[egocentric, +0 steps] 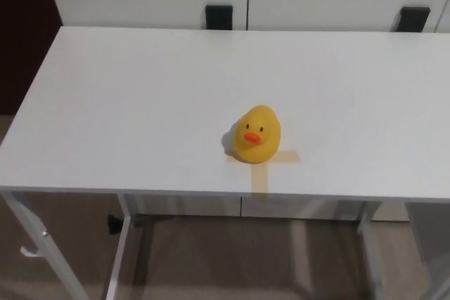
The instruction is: The robot uses its right hand to push the yellow duck toy to the center of the white desk.
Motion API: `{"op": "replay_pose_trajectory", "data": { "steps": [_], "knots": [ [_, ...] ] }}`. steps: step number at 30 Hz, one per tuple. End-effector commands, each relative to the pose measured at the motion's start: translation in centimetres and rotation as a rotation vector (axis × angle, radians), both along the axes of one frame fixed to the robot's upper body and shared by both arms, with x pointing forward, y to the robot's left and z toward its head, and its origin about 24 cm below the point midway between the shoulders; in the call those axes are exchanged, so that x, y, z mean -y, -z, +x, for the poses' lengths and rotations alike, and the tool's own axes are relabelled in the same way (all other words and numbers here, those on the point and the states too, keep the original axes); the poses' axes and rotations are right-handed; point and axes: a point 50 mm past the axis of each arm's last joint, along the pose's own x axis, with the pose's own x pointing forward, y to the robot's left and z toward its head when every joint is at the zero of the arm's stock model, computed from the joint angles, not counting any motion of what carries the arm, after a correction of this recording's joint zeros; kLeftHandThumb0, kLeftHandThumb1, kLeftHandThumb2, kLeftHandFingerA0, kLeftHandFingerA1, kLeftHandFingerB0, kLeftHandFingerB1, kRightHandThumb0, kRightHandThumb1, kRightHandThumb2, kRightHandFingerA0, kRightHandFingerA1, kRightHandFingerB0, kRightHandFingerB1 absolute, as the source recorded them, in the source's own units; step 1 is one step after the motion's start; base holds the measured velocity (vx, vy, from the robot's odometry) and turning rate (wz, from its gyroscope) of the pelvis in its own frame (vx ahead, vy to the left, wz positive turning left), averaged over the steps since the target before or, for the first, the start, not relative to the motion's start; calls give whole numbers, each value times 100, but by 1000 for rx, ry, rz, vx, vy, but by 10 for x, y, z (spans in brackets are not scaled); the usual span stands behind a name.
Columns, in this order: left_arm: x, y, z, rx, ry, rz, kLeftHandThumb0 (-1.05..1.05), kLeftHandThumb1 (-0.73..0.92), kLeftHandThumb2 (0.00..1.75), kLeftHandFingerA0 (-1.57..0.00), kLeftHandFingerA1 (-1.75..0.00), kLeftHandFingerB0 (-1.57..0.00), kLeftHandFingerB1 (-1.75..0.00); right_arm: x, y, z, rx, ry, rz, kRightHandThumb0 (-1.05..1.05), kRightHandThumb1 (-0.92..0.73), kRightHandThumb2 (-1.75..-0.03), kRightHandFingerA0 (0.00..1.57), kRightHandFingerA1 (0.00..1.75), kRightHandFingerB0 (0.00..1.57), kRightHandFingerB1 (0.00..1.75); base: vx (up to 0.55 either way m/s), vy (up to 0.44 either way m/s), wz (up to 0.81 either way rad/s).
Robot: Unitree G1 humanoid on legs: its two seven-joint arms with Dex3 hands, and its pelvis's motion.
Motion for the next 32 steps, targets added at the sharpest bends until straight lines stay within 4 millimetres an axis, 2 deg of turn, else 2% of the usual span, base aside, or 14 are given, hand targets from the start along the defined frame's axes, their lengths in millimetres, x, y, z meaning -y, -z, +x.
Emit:
{"op": "replay_pose_trajectory", "data": {
  "steps": [1,4,5,7,8,10,14,18,19,21,22,25,26,32],
  "knots": [
    [-13,-9,1,31,41,29,-9,-41,105,-133,-89,-132,-86,20,29,-61,-265,46,26,-13,-42,-99,68,57,48,44,0,0,0],
    [-16,-10,-2,26,34,44,-13,-40,111,-137,-87,-135,-85,24,42,-75,-181,171,301,-5,-39,-113,75,56,54,45,0,0,0],
    [-18,-10,-2,21,30,49,-10,-37,101,-133,-90,-134,-87,23,46,-77,-169,186,357,-4,-35,-109,78,53,55,45,0,0,0],
    [-19,-11,-2,15,26,54,-10,-37,101,-133,-90,-134,-87,22,50,-77,-169,192,395,-4,-35,-109,78,53,55,45,0,0,0],
    [-21,-12,-2,14,25,56,-12,-37,102,-124,-92,-130,-87,20,55,-80,-178,188,443,3,-29,-87,83,50,59,44,0,0,0],
    [-24,-14,-2,16,25,56,-12,-40,112,-126,-91,-129,-87,16,59,-84,-188,172,493,3,-28,-98,84,49,61,46,0,0,0],
    [-25,-14,-3,13,27,57,-12,-38,107,-129,-90,-126,-87,15,60,-85,-182,157,510,-5,-35,-107,84,52,62,48,0,0,0],
    [-26,-14,-5,0,24,67,-7,-40,103,-128,-91,-123,-87,16,58,-82,-172,145,531,-8,-41,-99,83,51,61,48,0,0,0],
    [-26,-14,-4,6,23,63,-15,-38,114,-126,-91,-126,-86,17,58,-80,-182,144,523,-2,-35,-107,86,50,62,48,0,0,0],
    [-25,-15,-3,11,22,59,-15,-38,114,-126,-91,-126,-86,17,58,-79,-189,142,518,-2,-35,-107,86,50,62,48,0,0,0],
    [-25,-15,-3,16,28,61,-14,-39,113,-129,-88,-126,-86,18,57,-79,-196,138,511,-4,-33,-120,87,51,63,50,0,0,0],
    [-25,-15,-3,19,36,64,-14,-39,113,-129,-88,-126,-86,18,57,-78,-200,131,507,-4,-33,-120,87,51,63,50,0,0,0],
    [-26,-15,-4,23,39,66,-13,-39,107,-130,-89,-131,-86,18,57,-79,-198,131,516,-10,-38,-106,84,54,61,54,0,0,0],
    [-28,-18,-1,31,29,63,-13,-37,106,-128,-91,-125,-87,17,59,-74,-174,121,554,-9,-37,-110,86,54,66,54,0,0,0]
  ]
}}
